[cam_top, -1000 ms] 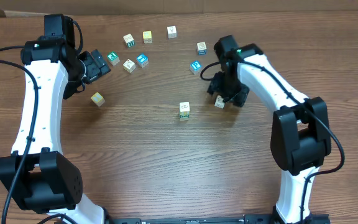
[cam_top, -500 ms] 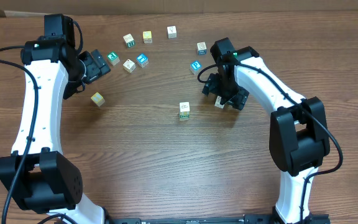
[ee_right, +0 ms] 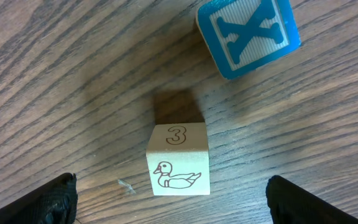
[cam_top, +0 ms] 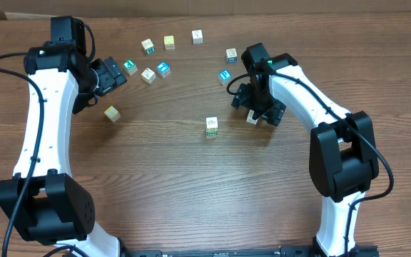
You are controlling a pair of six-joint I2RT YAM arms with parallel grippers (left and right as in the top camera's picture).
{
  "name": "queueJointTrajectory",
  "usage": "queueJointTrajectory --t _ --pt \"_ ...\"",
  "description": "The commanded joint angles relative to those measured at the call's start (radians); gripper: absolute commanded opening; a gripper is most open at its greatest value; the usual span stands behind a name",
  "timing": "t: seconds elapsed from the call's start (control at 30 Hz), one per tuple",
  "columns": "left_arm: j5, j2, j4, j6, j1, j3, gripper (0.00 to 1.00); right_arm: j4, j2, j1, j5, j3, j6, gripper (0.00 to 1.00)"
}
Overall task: Form a tower
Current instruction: 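Lower the right gripper around the white duck '3' block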
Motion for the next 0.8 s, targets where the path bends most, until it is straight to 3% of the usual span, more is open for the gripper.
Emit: queueJointTrajectory --t 0.0,0.77 --pt "-0.007 0.012 -0.002 0.019 -0.004 0.000 0.99 0.003 -0.005 0.003 0.016 -0.005 0.005 0.93" --pt "-0.007 0.012 -0.002 0.019 -0.004 0.000 1.00 0.006 -0.005 0.003 0.016 -0.005 0.004 0.88"
